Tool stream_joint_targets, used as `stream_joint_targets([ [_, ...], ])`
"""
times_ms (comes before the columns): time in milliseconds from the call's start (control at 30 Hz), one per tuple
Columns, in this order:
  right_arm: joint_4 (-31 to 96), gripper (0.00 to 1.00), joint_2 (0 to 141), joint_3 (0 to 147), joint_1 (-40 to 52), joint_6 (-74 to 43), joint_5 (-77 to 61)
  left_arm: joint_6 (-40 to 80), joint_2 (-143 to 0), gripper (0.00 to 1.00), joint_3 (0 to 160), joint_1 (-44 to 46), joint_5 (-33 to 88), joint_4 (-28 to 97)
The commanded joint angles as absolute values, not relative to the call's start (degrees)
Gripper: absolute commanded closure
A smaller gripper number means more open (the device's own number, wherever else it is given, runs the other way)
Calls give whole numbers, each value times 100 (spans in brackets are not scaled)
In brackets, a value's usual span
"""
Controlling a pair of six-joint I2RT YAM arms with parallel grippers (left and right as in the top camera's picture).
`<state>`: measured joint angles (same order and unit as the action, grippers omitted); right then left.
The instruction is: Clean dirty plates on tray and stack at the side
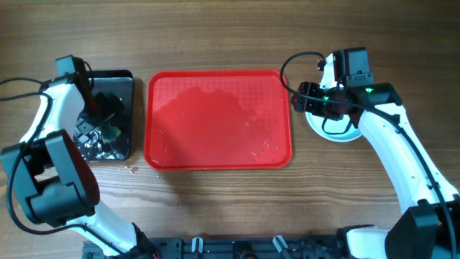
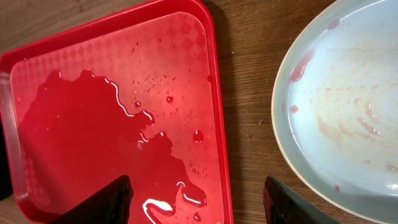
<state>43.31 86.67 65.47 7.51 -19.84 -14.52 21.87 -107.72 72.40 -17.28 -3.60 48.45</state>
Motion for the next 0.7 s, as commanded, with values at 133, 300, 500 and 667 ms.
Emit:
stream_joint_targets([
  [133, 4501, 32, 8217, 7026, 770, -1734, -1385, 2141, -9859, 0, 8844, -1747, -246, 6532],
  [300, 4807, 32, 7389, 7561, 770, -1625, -1302, 2141, -8952, 0, 9100, -1747, 381, 7175],
  [500, 4923, 12, 5732, 7909, 770, -1354, -871, 2141, -8777, 0, 9098, -1750, 381, 7164],
  [667, 5074, 0, 4812, 7907, 770, -1361, -871, 2141, -8777, 0, 9098, -1750, 381, 7164],
])
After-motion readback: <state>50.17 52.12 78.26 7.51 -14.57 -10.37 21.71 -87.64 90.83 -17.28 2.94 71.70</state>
